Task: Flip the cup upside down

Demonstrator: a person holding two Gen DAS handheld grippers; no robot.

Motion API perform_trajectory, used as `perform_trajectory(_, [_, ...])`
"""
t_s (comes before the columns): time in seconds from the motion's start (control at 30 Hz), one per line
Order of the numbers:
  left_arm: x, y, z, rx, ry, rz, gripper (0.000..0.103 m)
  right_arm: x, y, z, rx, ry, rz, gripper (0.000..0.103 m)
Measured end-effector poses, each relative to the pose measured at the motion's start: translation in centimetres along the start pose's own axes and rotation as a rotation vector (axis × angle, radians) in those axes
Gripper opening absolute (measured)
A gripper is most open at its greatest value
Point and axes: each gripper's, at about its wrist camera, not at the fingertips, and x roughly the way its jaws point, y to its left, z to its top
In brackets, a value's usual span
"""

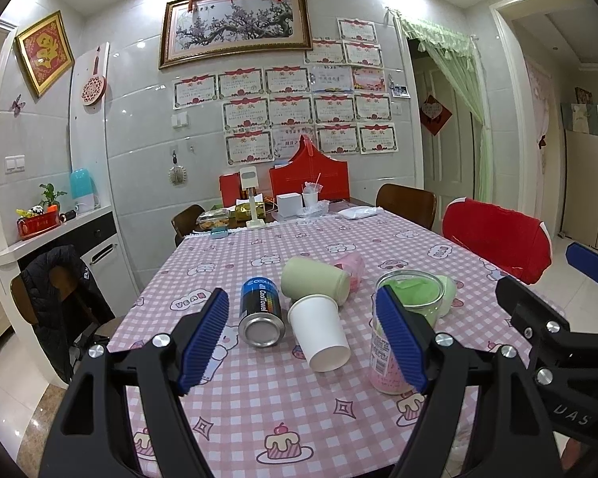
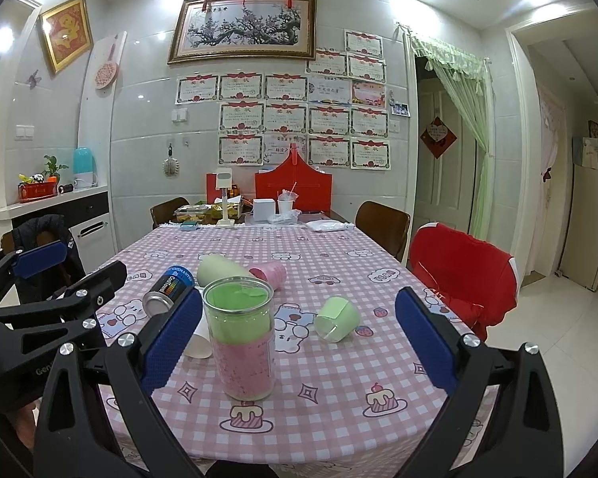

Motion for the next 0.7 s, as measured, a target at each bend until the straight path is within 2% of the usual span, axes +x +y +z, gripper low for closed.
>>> perform_trajectory(0.7, [0.14, -0.16, 0.14, -0.008, 0.010, -0.014, 0.075, 0.01, 0.21, 0.10, 0.001, -0.002, 0.000, 0.094])
